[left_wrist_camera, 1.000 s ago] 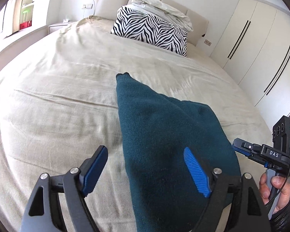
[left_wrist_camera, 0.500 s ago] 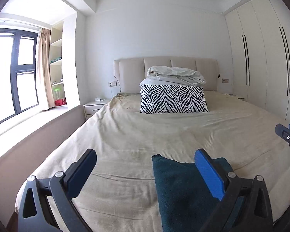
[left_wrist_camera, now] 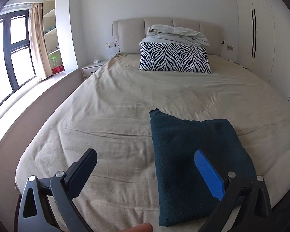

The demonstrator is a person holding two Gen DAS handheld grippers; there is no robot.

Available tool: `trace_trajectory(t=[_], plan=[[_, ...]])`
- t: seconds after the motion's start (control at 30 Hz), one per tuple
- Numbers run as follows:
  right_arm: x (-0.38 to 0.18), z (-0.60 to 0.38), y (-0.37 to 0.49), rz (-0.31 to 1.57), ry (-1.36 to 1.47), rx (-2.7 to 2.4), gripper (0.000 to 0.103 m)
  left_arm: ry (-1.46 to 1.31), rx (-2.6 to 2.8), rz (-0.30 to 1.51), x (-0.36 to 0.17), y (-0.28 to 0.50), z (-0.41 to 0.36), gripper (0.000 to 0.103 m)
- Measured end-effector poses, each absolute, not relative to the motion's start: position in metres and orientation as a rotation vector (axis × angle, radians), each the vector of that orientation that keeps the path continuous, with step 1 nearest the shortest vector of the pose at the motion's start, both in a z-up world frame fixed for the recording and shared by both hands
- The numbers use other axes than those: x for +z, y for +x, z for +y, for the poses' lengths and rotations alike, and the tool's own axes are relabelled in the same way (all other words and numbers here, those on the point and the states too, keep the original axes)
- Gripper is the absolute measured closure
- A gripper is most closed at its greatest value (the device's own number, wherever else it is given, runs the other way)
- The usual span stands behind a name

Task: Fold small clothes
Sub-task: 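Release the folded sweater and lift both grippers away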

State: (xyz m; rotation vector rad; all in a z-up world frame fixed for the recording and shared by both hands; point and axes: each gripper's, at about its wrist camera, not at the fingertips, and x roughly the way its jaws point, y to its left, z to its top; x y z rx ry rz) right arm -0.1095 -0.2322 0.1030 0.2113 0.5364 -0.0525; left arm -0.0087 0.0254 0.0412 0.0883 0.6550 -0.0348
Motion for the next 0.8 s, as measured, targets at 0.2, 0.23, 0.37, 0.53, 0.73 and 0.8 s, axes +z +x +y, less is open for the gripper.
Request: trace_trajectory(t=[0.2, 0.23, 0.37, 0.53, 0.73, 0.8], plan=[[0.068, -0.217, -0.098, 0.651, 0.199, -0.057, 0.0, 0.048, -0.025, 0.763, 0.014, -0.002, 0.03, 0.0], [0.064, -0.213, -0.096, 0.669, 0.183, -0.054, 0.0, 0.046, -0.023, 0.774, 0.01, -0.002, 0.031, 0.0], [0.046, -0.197, -0.091, 0.743, 0.145, -0.037, 0.0, 0.043, -0.022, 0.816, -0.004, 0.0, 0.033, 0.0], [0.016, -0.185, -0.082, 0.882, 0.154, -0.026, 0.0, 0.047, -0.021, 0.851, -0.019, -0.001, 0.034, 0.0], [-0.008, -0.177, -0.079, 0.972, 0.142, -0.058, 0.0, 0.043, -0.012, 0.886, -0.032, -0.001, 0.038, 0.0], [-0.011, -0.177, -0.078, 0.989, 0.137, -0.065, 0.0, 0.036, -0.011, 0.892, -0.034, 0.0, 0.04, 0.0]])
